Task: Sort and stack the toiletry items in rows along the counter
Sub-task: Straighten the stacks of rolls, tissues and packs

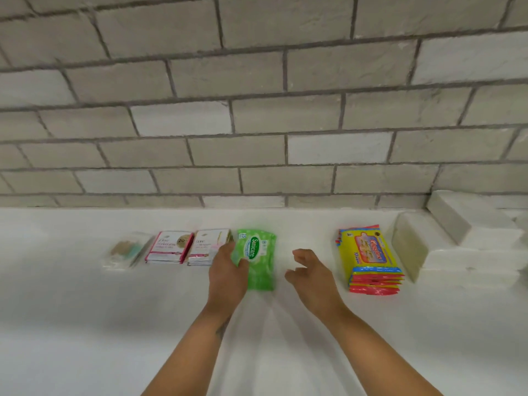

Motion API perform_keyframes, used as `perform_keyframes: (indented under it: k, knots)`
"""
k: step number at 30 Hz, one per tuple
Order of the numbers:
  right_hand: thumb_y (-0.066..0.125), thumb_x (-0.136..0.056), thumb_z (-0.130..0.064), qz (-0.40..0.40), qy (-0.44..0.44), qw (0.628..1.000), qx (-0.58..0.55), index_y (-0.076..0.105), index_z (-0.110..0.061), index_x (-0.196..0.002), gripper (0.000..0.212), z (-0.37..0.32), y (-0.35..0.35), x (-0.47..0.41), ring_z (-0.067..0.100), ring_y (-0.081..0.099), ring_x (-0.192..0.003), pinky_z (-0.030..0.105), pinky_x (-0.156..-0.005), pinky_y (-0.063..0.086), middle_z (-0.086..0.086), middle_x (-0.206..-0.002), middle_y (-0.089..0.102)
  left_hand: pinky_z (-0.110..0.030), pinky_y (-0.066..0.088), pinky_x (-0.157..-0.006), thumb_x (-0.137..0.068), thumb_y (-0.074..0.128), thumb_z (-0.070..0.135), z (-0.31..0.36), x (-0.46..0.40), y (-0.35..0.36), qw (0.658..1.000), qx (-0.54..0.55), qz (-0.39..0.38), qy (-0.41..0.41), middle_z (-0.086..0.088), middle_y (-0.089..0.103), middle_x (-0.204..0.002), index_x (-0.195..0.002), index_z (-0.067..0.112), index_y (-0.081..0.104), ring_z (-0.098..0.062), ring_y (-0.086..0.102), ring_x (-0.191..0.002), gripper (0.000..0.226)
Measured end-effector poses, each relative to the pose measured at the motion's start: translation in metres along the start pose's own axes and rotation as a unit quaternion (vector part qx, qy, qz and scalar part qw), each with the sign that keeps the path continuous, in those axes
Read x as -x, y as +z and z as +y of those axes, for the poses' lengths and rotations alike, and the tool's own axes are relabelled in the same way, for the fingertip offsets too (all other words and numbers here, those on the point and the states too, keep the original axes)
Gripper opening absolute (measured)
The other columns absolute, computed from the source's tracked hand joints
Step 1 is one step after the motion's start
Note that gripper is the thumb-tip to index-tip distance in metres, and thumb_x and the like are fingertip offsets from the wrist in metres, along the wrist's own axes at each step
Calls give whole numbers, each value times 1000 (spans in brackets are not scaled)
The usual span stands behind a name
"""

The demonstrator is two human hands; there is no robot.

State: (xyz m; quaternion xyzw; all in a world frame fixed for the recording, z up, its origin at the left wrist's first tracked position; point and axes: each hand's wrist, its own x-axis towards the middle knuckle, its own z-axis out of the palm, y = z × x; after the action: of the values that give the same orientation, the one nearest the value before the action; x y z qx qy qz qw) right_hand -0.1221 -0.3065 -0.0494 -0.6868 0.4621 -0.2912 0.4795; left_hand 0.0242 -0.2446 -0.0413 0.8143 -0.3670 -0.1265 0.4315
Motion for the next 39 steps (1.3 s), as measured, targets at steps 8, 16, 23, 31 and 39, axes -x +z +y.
perform_keyframes:
  k: [8,16,23,31,39]
  knots:
    - [47,-97,-22,14,97,995,-32,43,-9,-135,41,-14,61,-15,22,47,-121,21,-85,32,3,-123,53,-24,39,-58,-89,48,11,-26,-25,-2,987,53,-135,-68,-6,61,-100,-127,12,51,-11,52,-71,38]
    - [50,-91,-17,41,90,995,-14,58,-16,-113,23,-14,83,-23,16,57,-91,21,-66,40,0,-102,63,-22,45,-61,-83,59,13,-31,-34,2,971,133,-174,-91,3,66,-89,-106,19,62,-14,61,-79,24]
    - [56,-87,-16,13,65,998,21,53,-25,-121,35,-5,74,-10,13,58,-96,15,-69,42,-8,-105,62,-27,45,-78,-83,64,13,-30,-19,-7,966,124,-222,-54,5,65,-91,-93,30,60,-16,60,-89,21]
    - [60,-82,-21,-6,54,996,76,36,-37,-139,64,12,50,23,14,59,-108,28,-92,46,-9,-119,63,-26,47,-77,-76,67,20,-28,20,-12,963,67,-259,-6,9,61,-102,-119,18,49,-16,60,-102,46]
    - [60,-84,-16,-30,29,991,125,32,-35,-143,68,20,23,56,6,48,-121,4,-87,32,-12,-138,47,-16,40,-81,-75,72,12,-19,51,-5,953,40,-299,37,17,54,-111,-148,34,7,-5,53,-100,101]
